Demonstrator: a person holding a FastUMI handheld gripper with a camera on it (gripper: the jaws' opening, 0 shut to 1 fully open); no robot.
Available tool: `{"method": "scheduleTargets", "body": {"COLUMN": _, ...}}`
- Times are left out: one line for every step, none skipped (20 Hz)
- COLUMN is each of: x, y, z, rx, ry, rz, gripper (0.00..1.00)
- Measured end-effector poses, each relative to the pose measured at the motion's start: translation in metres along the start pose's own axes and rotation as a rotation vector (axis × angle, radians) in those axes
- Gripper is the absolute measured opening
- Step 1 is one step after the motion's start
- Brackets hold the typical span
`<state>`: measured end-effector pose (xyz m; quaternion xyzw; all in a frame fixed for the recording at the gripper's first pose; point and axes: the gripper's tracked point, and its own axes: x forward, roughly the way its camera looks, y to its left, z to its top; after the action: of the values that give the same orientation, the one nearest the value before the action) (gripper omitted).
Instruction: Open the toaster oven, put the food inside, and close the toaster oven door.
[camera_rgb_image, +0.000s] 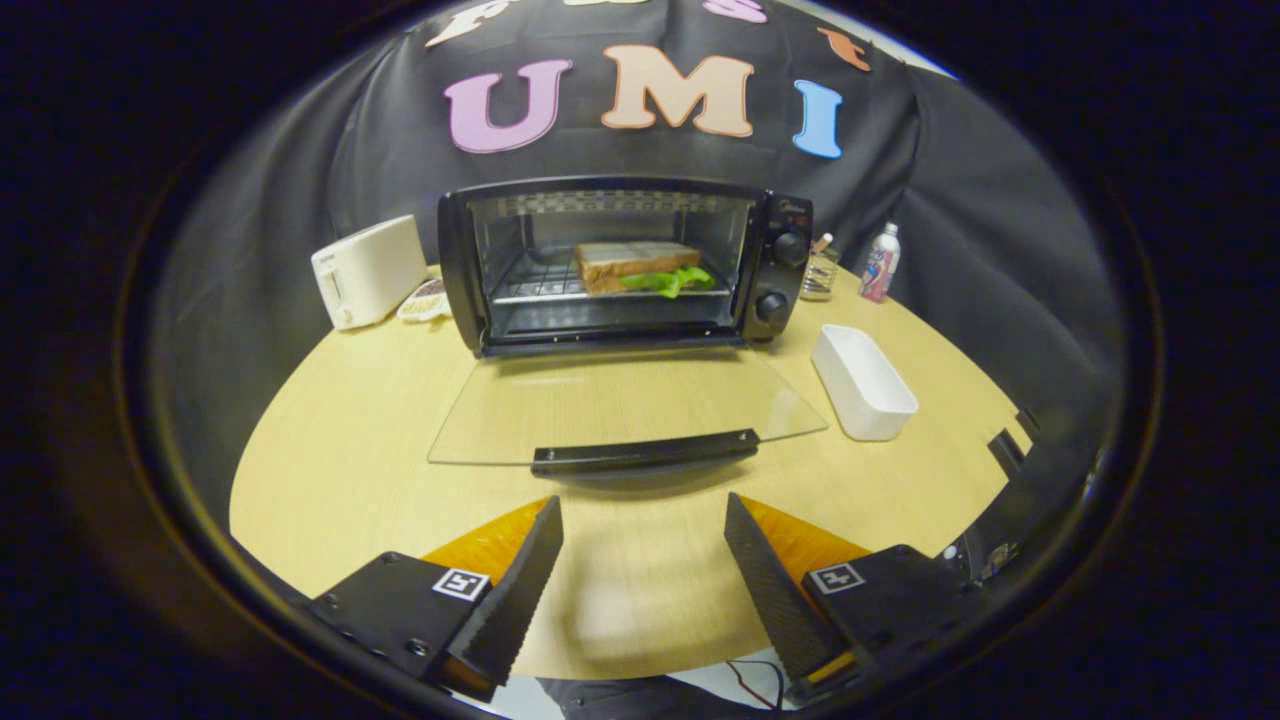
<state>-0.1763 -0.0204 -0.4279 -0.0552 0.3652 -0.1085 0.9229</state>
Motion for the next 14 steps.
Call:
{"method": "scheduleTargets", "body": {"x": 0.003, "y": 0.0, "z": -0.004, "rx": -0.008, "ry": 0.011, "rz": 0.001, "gripper": 1.0}}
{"method": "scheduleTargets", "body": {"x": 0.008, "y": 0.0, "z": -0.007, "rx": -0.015, "ry": 0.017, "rz": 0.001, "gripper": 1.0}}
{"method": "scheduleTargets", "body": {"x": 0.014, "y": 0.001, "z": -0.011, "rx": -0.021, "ry": 0.027, "rz": 0.004, "gripper": 1.0}}
{"method": "scheduleTargets", "body": {"x": 0.019, "y": 0.002, "z": -0.013, "rx": -0.024, "ry": 0.037, "rz": 0.007, "gripper": 1.0}}
{"method": "scheduleTargets", "body": {"x": 0.023, "y": 0.005, "z": -0.016, "rx": -0.027, "ry": 0.044, "rz": 0.015, "gripper": 1.0}}
{"method": "scheduleTargets", "body": {"x": 0.027, "y": 0.006, "z": -0.017, "rx": -0.034, "ry": 0.047, "rz": 0.017, "gripper": 1.0}}
{"method": "scheduleTargets", "body": {"x": 0.031, "y": 0.006, "z": -0.017, "rx": -0.041, "ry": 0.046, "rz": 0.02, "gripper": 1.0}}
{"method": "scheduleTargets", "body": {"x": 0.034, "y": 0.009, "z": -0.014, "rx": -0.05, "ry": 0.041, "rz": 0.023, "gripper": 1.0}}
{"method": "scheduleTargets", "body": {"x": 0.035, "y": 0.011, "z": -0.013, "rx": -0.054, "ry": 0.037, "rz": 0.029, "gripper": 1.0}}
{"method": "scheduleTargets", "body": {"x": 0.038, "y": 0.012, "z": -0.012, "rx": -0.058, "ry": 0.037, "rz": 0.034, "gripper": 1.0}}
{"method": "scheduleTargets", "body": {"x": 0.039, "y": 0.014, "z": -0.011, "rx": -0.06, "ry": 0.034, "rz": 0.039, "gripper": 1.0}}
{"method": "scheduleTargets", "body": {"x": 0.041, "y": 0.014, "z": -0.01, "rx": -0.063, "ry": 0.036, "rz": 0.033, "gripper": 1.0}}
{"method": "scheduleTargets", "body": {"x": 0.04, "y": 0.013, "z": -0.01, "rx": -0.063, "ry": 0.036, "rz": 0.032, "gripper": 1.0}}
{"method": "scheduleTargets", "body": {"x": 0.039, "y": 0.012, "z": -0.007, "rx": -0.055, "ry": 0.03, "rz": 0.032, "gripper": 1.0}}
